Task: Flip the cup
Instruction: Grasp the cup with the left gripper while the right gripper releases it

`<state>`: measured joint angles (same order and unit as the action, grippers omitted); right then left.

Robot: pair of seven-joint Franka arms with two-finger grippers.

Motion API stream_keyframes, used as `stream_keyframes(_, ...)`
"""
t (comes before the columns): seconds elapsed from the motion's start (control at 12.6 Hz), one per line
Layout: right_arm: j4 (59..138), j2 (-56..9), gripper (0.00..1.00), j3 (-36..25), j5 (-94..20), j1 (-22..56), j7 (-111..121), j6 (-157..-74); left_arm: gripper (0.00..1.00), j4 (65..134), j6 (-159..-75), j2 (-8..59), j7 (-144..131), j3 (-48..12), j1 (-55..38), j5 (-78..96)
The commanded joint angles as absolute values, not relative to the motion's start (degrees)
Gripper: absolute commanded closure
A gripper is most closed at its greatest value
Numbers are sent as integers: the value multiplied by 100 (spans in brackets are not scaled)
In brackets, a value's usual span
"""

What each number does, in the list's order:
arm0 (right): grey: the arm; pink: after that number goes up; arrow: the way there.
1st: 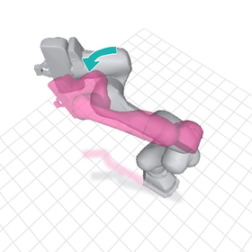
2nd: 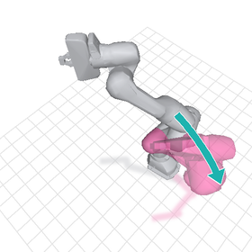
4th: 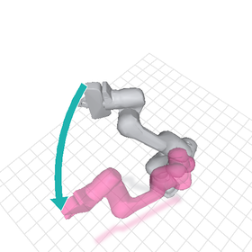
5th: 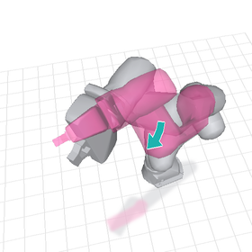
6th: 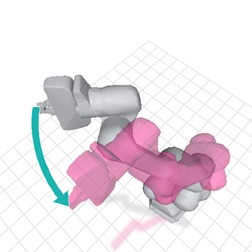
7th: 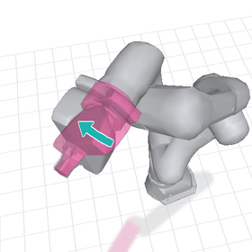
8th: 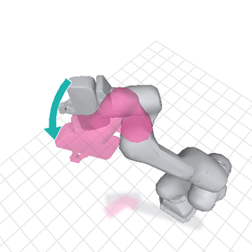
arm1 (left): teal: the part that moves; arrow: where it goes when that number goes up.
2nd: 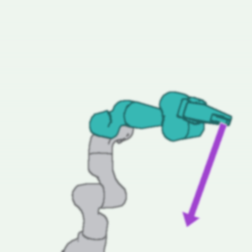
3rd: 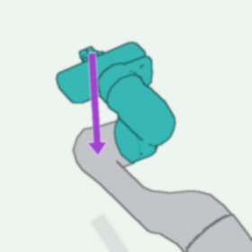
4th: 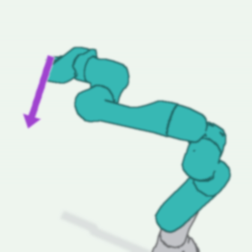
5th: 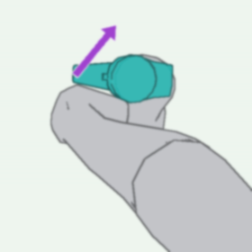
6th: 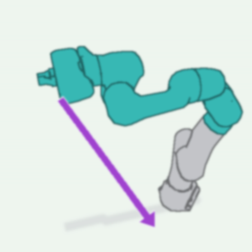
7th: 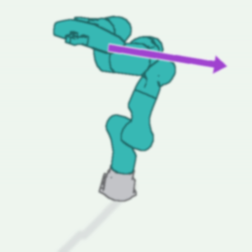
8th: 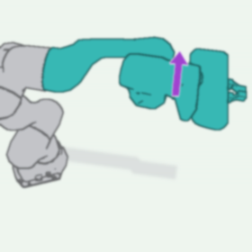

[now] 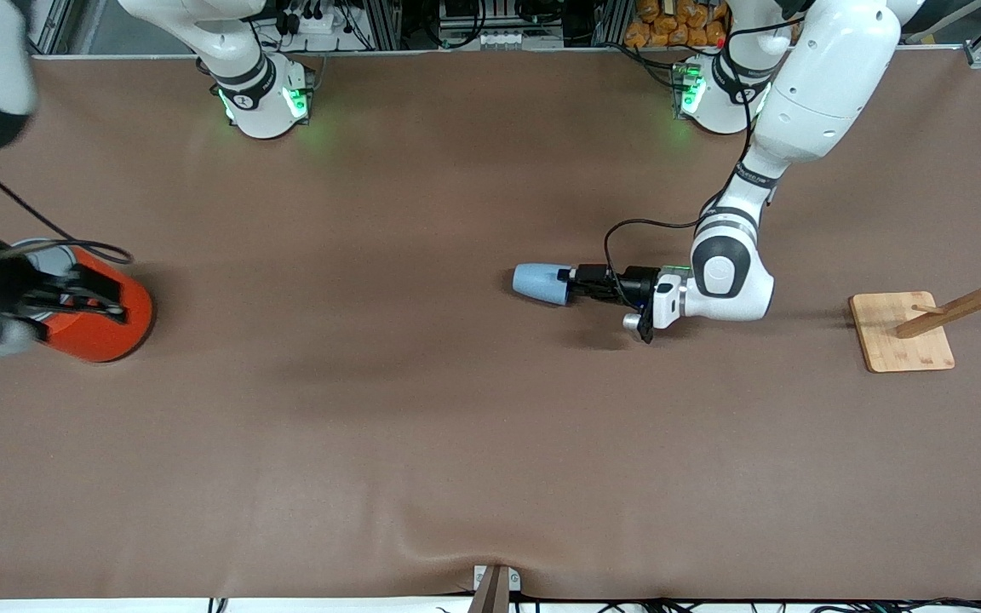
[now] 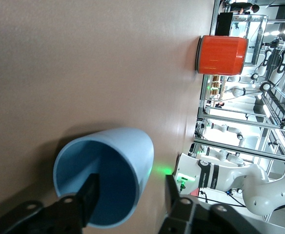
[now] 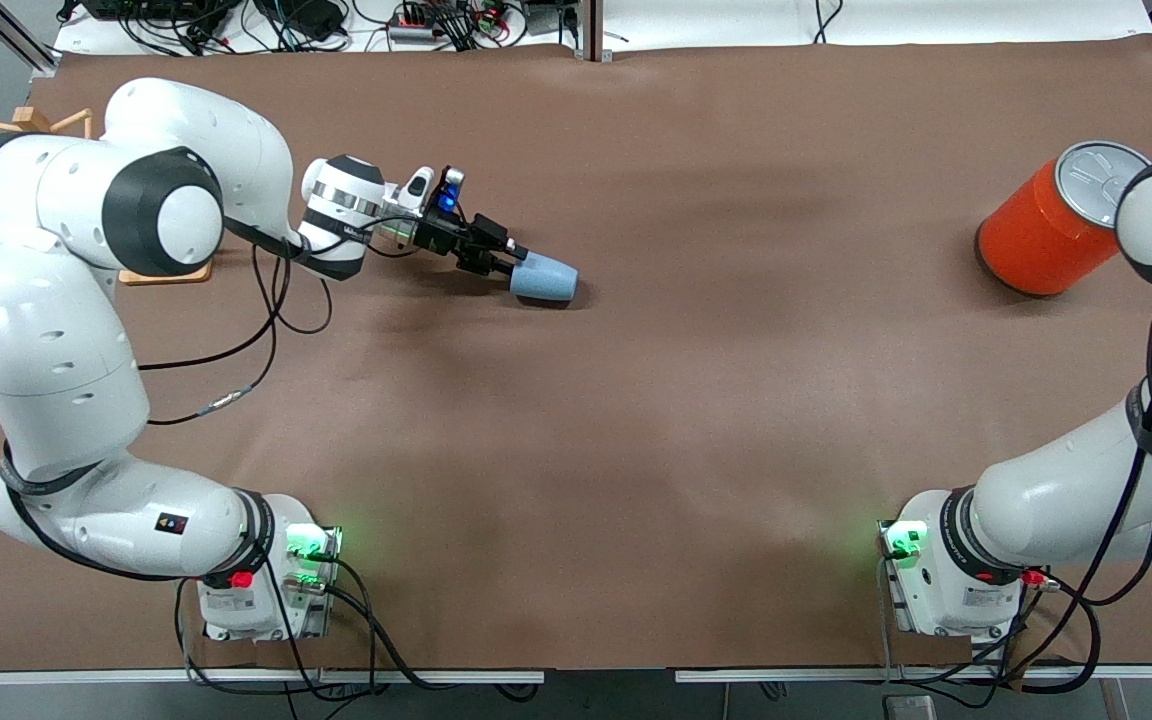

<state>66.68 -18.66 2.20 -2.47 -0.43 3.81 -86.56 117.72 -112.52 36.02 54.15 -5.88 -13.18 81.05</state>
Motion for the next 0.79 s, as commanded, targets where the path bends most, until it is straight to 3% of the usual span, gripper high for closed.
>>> stream_keyframes(0.0,6908,-1487,0,378,-387,-211,-1145,-8176,69,11865,-11347,3542,5581,-606,-1423,8279)
stream_keyframes(0.08,6969,-1337,0,387,-343,-202,-1447,-8156,91,11857,-11408,3542,5581,-606,-1502,8314)
stream_keyframes(0.16,7187,-1110,0,378,-308,-193,-1520,-8174,100,11839,-11469,3542,5581,-606,-1512,8375)
stream_keyframes(0.32,7680,-757,0,343,-229,-202,-1529,-8235,100,11778,-11478,3490,5529,-606,-1555,8464)
stream_keyframes(0.55,8962,288,0,334,-255,-211,-1433,-8805,100,11602,-11627,3156,4837,-571,-1608,8377)
stream_keyframes(0.71,8834,220,0,229,-298,-272,-1006,-8736,100,11540,-12039,2814,4213,-545,-1766,8358)
